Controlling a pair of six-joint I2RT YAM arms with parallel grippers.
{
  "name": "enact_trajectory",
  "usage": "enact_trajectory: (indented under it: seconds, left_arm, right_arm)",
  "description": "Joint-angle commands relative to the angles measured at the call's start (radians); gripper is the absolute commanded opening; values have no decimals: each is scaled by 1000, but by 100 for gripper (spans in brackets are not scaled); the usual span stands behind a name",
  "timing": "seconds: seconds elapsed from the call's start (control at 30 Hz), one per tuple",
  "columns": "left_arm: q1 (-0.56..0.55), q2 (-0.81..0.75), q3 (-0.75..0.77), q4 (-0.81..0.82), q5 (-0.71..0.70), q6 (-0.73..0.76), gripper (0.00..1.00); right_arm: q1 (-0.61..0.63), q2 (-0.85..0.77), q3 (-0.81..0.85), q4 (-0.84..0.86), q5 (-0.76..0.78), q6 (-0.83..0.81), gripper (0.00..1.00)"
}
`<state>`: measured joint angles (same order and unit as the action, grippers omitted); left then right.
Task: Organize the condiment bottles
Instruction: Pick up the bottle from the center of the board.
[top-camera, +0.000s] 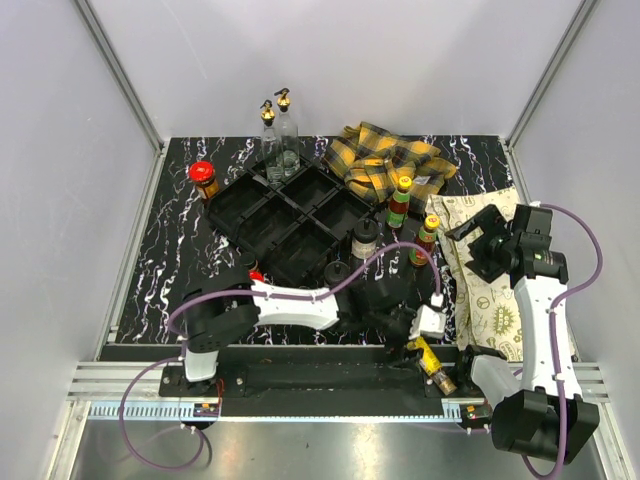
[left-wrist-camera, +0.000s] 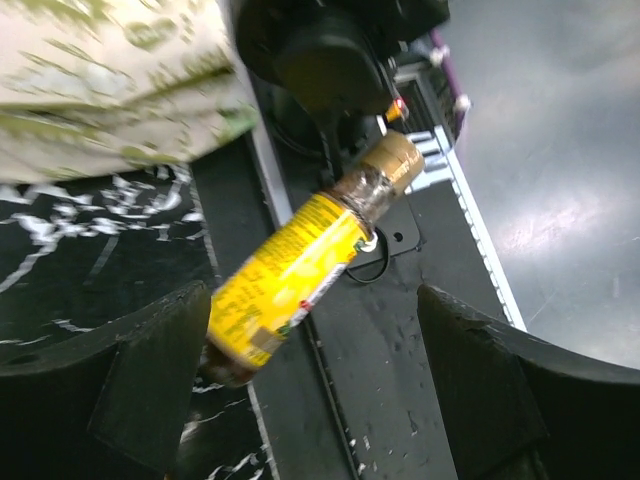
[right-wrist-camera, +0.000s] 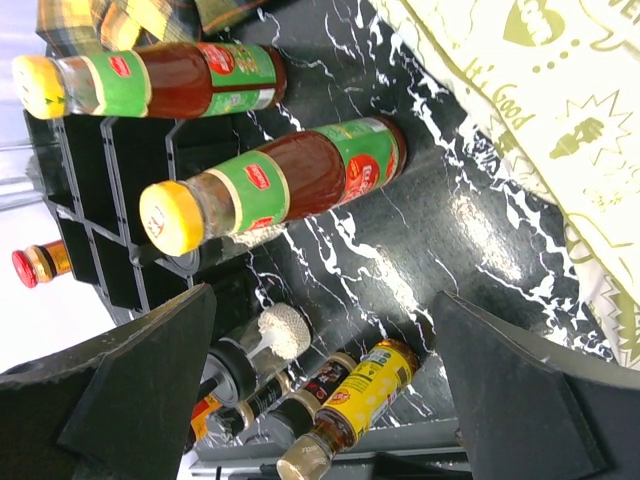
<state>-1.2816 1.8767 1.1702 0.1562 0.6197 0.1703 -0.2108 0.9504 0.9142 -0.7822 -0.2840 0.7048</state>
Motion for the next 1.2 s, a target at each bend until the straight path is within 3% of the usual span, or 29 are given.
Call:
enact_trajectory:
  seconds: [0.0, 0.8, 0.9, 1.17]
  left_arm:
    - [-44, 32, 0, 40, -118, 60, 87]
    - [-96, 179, 105, 42, -273, 182, 89]
    - [-97, 185, 112, 40, -285, 186, 84]
    - [-96, 199, 158, 0, -294, 205, 54]
  right_arm:
    - [-7, 4, -17, 26, -55, 10, 100]
    - [-16, 16, -81, 75, -121, 44, 100]
    - [-18, 16, -86, 78, -121, 45, 100]
    - [-19, 8, -97, 81, -121, 45, 100]
